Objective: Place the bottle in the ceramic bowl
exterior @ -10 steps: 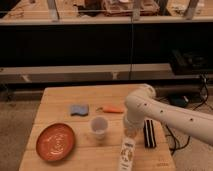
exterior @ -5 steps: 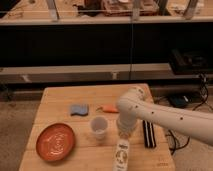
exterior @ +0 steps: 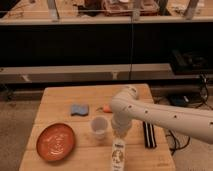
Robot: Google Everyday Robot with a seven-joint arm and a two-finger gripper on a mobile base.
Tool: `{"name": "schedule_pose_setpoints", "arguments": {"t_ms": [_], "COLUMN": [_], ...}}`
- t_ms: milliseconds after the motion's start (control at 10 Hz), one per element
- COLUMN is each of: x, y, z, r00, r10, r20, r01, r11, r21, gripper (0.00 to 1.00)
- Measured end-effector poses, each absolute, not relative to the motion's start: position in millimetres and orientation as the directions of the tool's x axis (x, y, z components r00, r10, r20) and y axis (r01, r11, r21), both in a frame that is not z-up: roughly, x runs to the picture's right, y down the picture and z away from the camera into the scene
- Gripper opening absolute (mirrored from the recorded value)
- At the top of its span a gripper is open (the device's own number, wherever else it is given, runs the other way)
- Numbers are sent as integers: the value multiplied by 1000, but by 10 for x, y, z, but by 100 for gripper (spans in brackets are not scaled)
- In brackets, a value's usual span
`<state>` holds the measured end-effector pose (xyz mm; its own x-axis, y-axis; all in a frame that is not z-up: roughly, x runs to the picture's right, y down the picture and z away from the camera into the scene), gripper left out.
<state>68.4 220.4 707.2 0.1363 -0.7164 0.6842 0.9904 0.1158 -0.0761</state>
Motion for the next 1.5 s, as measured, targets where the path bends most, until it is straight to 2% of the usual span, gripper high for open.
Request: {"name": "schedule_pose_setpoints", "arguments": {"t_ms": [200, 700, 1500], "x": [610, 667, 14], "y": [2198, 2011, 1527], "z": [7069, 7044, 6974], "r00": [133, 256, 252], "r10": [-720, -666, -615], "r20": [682, 700, 747], "r01": [991, 966, 967], "r11": [112, 195, 182], "r21": [-74, -167, -177], "gripper": [0, 0, 0]}}
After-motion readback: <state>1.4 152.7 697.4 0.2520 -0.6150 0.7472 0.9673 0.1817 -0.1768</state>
